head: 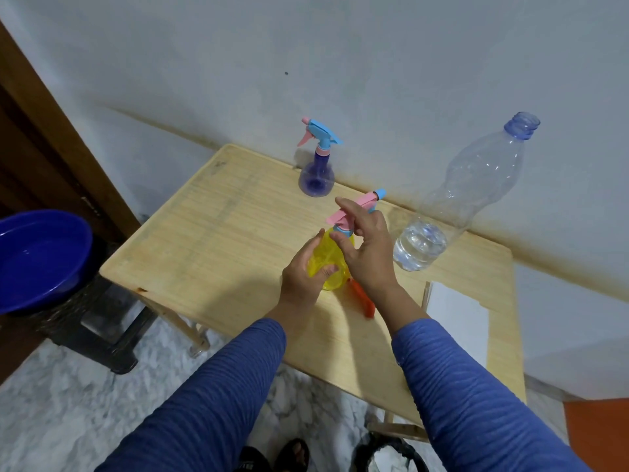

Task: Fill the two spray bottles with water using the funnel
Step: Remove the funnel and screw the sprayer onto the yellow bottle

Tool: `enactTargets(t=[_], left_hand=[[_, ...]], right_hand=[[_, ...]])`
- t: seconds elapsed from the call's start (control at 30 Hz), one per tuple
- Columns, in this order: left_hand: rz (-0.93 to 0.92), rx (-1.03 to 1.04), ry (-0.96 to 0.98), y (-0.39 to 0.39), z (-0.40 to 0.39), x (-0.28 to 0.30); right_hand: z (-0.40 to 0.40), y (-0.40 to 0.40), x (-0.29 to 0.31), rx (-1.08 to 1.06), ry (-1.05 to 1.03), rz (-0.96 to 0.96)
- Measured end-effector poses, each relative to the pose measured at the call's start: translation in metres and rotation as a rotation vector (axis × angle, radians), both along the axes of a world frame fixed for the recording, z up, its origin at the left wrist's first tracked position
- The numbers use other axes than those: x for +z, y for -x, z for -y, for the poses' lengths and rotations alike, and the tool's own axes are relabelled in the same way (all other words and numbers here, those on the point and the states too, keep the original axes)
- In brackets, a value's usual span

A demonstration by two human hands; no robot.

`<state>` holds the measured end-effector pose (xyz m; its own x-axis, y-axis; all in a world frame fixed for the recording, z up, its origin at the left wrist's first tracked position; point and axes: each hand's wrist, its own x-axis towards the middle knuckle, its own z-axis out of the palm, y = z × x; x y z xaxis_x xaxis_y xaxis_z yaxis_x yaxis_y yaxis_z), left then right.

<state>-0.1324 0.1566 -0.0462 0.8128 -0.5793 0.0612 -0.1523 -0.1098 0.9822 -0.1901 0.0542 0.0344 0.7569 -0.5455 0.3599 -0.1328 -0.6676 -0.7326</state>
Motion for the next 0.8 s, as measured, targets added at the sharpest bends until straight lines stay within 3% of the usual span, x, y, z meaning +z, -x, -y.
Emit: enactTargets(t=[0.2,0.37,0.53,0.7,0.8], left_hand=[[0.003,-0.001,0.01,0.0,0.0,-0.001],[0.02,0.007,-0.023,-0.001,0.0,0.0],[0.02,-0.003,-0.011,-0.002,-0.001,0.0],[0.024,0.0,-0.039,-0.001,-0.001,0.002],[0.019,0.004,-0.052,-0.002,-0.002,0.004]], right_hand=[[0.003,0.011,0.004,0.127,-0.046,-0.022],[0.0,0.0,0.003,0.012,-0.011,-0.023],[-0.001,0.008,0.005,0.116,-0.069,-0.021],[-0.006,-0.001,0.003,-0.021,-0.048,0.009],[-0.005,-0.001,0.004,0.019,-0.089,-0.01]])
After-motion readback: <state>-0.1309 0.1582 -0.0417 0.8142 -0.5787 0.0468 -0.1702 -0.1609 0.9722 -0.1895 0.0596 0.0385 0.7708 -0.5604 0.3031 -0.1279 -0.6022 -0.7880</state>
